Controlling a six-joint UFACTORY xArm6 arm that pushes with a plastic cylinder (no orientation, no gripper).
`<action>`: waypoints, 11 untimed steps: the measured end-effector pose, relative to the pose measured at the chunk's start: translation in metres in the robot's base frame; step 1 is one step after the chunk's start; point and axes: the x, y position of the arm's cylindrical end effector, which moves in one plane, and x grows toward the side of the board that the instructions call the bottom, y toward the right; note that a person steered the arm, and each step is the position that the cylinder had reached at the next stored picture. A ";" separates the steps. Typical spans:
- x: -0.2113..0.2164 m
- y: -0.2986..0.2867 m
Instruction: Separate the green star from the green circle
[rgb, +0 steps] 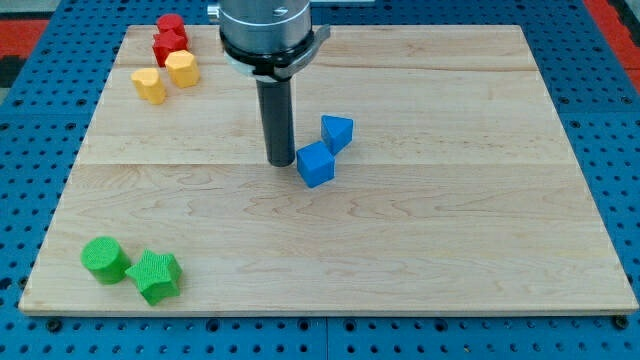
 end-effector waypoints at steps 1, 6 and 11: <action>-0.036 -0.040; -0.151 0.002; -0.050 0.009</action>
